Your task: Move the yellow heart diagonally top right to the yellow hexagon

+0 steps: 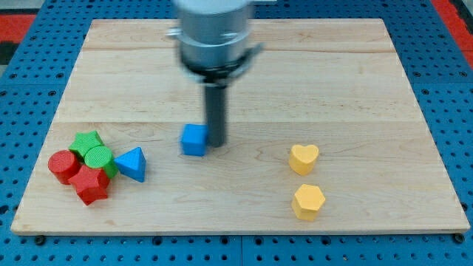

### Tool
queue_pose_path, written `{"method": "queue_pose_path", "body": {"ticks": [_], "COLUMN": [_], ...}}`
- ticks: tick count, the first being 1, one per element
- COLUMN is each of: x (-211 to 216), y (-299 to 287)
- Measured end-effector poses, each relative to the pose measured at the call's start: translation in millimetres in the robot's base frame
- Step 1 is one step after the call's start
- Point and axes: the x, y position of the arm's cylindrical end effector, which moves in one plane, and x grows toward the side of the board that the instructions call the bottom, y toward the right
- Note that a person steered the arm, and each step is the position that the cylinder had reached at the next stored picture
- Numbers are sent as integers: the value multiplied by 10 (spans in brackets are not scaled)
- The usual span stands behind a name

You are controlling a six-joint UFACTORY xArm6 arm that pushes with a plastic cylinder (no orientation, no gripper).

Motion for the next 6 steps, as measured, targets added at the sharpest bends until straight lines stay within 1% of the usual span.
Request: {"method": "queue_pose_path", "body": {"ticks": [1,2,3,4,5,6], "x": [91,164,106,288,288,374], "y": [-154,491,1052,1284,1845,2319]}}
